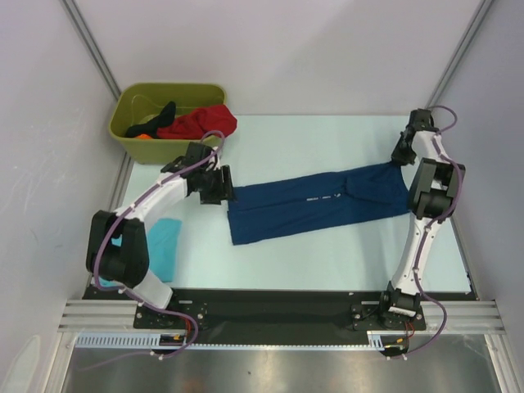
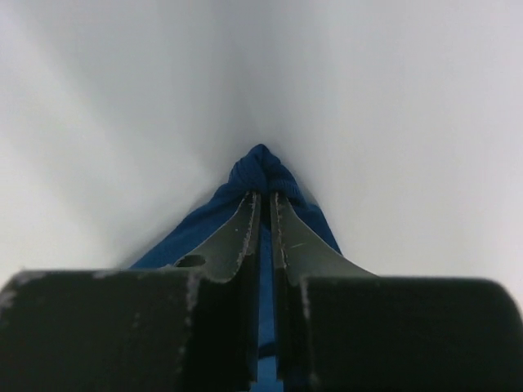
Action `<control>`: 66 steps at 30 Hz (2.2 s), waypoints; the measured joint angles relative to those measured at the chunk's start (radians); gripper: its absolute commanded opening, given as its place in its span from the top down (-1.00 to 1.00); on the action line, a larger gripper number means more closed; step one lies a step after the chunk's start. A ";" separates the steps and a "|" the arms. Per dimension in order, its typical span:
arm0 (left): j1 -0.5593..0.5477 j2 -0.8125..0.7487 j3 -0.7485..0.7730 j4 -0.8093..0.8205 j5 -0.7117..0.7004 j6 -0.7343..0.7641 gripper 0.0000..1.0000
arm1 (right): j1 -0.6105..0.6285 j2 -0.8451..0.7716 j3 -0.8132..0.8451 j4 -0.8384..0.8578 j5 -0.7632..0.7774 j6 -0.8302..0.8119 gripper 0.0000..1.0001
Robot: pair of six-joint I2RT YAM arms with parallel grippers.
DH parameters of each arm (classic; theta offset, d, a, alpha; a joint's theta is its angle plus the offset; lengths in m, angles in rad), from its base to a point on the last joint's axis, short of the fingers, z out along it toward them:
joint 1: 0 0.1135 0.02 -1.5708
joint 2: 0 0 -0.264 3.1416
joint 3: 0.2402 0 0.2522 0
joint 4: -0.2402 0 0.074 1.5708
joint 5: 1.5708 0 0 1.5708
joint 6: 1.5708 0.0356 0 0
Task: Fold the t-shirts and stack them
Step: Fold the tshirt
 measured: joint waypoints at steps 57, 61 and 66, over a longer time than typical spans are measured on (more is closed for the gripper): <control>-0.209 -0.768 -0.354 -0.078 0.126 -0.288 -0.28 | 1.177 -0.785 -1.236 0.702 -0.153 1.310 -0.05; -0.227 -0.800 -0.350 -0.120 0.098 -0.287 -0.28 | 1.253 -0.727 -1.230 0.720 -0.039 1.431 -0.07; -0.267 -0.787 -0.331 -0.143 0.068 -0.287 -0.28 | 1.288 -0.687 -1.217 0.738 0.061 1.531 -0.05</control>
